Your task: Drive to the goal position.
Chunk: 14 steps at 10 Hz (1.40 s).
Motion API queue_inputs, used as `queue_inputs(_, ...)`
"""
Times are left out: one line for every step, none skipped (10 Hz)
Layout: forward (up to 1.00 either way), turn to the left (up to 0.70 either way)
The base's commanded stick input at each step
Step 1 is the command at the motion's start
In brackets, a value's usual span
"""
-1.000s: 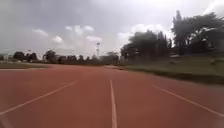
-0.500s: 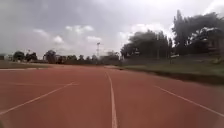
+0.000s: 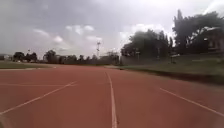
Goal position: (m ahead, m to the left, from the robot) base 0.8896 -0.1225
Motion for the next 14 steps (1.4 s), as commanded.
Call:
queue_inputs(0.45, 0.0)
queue_inputs(0.45, 0.0)
queue_inputs(0.45, 0.0)
queue_inputs(0.45, 0.0)
queue_inputs(0.45, 0.0)
queue_inputs(0.45, 0.0)
queue_inputs(0.45, 0.0)
queue_inputs(0.45, 0.0)
queue_inputs(0.45, 0.0)
queue_inputs(0.45, 0.0)
queue_inputs(0.45, 0.0)
queue_inputs(0.45, 0.0)
queue_inputs(0.45, 0.0)
queue_inputs(0.45, 0.0)
